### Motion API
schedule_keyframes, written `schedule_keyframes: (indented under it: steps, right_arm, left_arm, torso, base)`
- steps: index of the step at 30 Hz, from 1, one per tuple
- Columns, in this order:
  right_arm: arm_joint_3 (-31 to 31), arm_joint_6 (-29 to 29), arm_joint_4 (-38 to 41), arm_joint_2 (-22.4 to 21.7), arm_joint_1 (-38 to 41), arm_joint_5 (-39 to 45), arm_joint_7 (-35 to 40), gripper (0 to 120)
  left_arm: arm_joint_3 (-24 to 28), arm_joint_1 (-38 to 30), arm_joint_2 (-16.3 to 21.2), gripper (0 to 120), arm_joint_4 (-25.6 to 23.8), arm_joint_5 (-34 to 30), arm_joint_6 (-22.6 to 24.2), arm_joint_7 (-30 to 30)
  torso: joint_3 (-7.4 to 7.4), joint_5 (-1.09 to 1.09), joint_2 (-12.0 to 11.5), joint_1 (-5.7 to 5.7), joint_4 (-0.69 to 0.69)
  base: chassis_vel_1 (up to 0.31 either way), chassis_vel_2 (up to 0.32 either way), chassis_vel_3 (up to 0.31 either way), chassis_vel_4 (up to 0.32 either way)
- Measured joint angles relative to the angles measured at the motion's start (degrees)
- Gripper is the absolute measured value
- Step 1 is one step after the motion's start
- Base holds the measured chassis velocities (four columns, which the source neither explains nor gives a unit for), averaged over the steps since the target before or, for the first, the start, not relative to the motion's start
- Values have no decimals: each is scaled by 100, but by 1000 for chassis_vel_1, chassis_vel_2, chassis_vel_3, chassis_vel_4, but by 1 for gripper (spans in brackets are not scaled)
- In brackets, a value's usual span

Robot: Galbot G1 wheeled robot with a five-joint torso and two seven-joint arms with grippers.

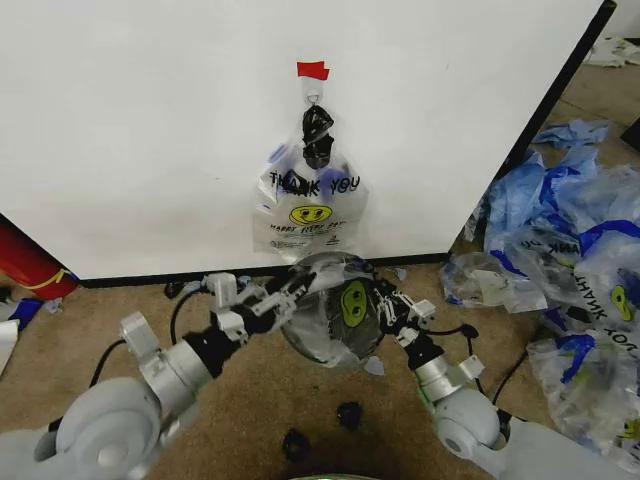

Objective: Pick up the garbage bag from the wall and place it over the trash bin.

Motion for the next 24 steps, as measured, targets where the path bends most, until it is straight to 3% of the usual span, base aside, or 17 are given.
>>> schedule_keyframes:
  steps: [3,9,24]
  right_arm:
    - [-45,-49,58,20,59,-54,84,1]
    - [-297,-160,341,-13,144,-176,169,1]
    - [-1044,-291,605,-166,645,-375,237,1]
  left_arm:
    - [141,-25,-11,26,-8,-50,19,1]
    - [339,-127,-96,1,236,-250,22,29]
    - [506,-244,-353,0,723,-768,-1,-186]
  torso:
    - [0,-1,0,0,1]
    - [0,-1,0,0,0]
    - [0,-1,0,0,-1]
  base:
    - [0,0,0,0]
    - [0,0,0,0]
    - [0,0,0,0]
